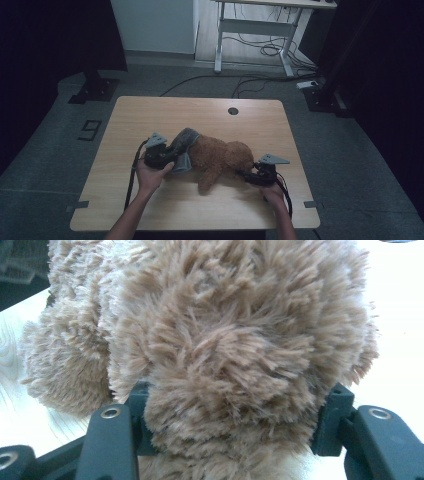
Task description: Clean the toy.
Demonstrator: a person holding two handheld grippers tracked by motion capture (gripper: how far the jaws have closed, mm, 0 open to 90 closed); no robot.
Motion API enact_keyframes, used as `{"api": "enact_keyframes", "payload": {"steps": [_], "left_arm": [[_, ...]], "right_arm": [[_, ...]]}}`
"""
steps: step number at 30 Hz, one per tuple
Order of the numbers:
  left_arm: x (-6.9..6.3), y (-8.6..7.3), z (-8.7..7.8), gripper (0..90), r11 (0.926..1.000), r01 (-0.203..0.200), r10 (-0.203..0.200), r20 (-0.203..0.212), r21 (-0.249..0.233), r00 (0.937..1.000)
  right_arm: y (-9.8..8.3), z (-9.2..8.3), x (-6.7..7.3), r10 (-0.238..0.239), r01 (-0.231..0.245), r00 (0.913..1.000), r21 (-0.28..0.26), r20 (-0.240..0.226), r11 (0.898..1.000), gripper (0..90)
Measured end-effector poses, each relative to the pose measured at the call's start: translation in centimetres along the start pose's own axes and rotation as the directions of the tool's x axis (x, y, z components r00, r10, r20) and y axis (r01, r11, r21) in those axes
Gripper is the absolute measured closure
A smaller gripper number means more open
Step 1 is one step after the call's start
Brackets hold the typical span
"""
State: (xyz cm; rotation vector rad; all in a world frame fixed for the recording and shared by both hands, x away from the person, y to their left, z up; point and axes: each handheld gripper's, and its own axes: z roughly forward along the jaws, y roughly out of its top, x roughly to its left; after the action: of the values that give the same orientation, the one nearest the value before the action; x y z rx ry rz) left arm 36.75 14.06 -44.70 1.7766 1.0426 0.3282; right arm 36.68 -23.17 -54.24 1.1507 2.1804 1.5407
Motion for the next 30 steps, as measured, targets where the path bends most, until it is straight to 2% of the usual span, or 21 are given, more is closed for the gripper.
{"api": "enact_keyframes", "payload": {"steps": [2, 6, 9, 11, 14, 16, 17, 19, 20, 25, 28, 30], "left_arm": [[-0.1, 0.6, 1.4, 78.0, 0.9993, 0.003, -0.003, -0.006, 0.037, 1.0], [0.9, 0.2, 3.8, 78.0, 0.9953, 0.025, -0.022, -0.037, 0.093, 0.9991], [1.8, 0.0, 4.0, 78.0, 0.9934, 0.071, -0.069, -0.019, 0.09, 0.9974], [2.2, -0.1, 3.9, 78.1, 0.992, 0.089, -0.087, -0.027, 0.089, 0.9958], [3.1, -0.5, 3.7, 78.1, 0.9888, 0.111, -0.106, -0.059, 0.1, 0.9926], [4.1, -1.1, 3.8, 78.1, 0.9826, 0.123, -0.107, -0.112, 0.14, 0.9878], [4.7, -1.6, 4.0, 78.1, 0.976, 0.133, -0.114, -0.119, 0.172, 0.9864], [5.6, -2.6, 3.9, 78.0, 0.9704, 0.193, -0.185, -0.069, 0.145, 0.9804], [5.7, -2.7, 3.8, 78.0, 0.9711, 0.194, -0.185, -0.07, 0.14, 0.9802], [5.4, -2.3, 3.1, 78.0, 0.9799, 0.145, -0.132, -0.094, 0.138, 0.9867], [4.9, -1.7, 2.2, 78.0, 0.987, 0.121, -0.114, -0.073, 0.105, 0.9908], [4.1, -1.1, 1.6, 78.0, 0.9913, 0.102, -0.098, -0.047, 0.083, 0.9941]], "right_arm": [[0.0, 0.0, 0.0, -0.003, 0.003, 1.0, 0.002, 0.002, 1.0, 39.3], [0.1, 0.0, 0.1, 0.003, -0.003, 1.0, 0.001, 0.002, 1.0, 39.4], [0.2, 0.1, 0.2, -0.001, 0.001, 1.0, -0.002, 0.002, 1.0, 39.4], [0.2, 0.1, 0.1, 0.0, 0.0, 1.0, -0.003, 0.0, 1.0, 39.4], [0.2, 0.0, 0.2, -0.003, 0.003, 1.0, 0.0, 0.003, 1.0, 39.4], [0.1, 0.0, 0.1, -0.004, 0.004, 1.0, 0.002, 0.003, 1.0, 39.4], [0.1, 0.0, 0.1, -0.002, 0.002, 1.0, 0.004, 0.004, 1.0, 39.4], [0.0, 0.0, -0.1, -0.001, 0.001, 1.0, 0.005, -0.002, 1.0, 39.4], [0.0, 0.0, -0.1, 0.001, -0.001, 1.0, 0.005, -0.003, 1.0, 39.4], [0.0, 0.0, -0.1, 0.0, 0.0, 1.0, 0.005, -0.002, 1.0, 39.4], [0.0, 0.0, -0.1, -0.003, 0.003, 1.0, 0.008, -0.001, 1.0, 39.3], [0.0, 0.0, -0.2, -0.002, 0.002, 1.0, 0.009, -0.002, 1.0, 39.3]]}}
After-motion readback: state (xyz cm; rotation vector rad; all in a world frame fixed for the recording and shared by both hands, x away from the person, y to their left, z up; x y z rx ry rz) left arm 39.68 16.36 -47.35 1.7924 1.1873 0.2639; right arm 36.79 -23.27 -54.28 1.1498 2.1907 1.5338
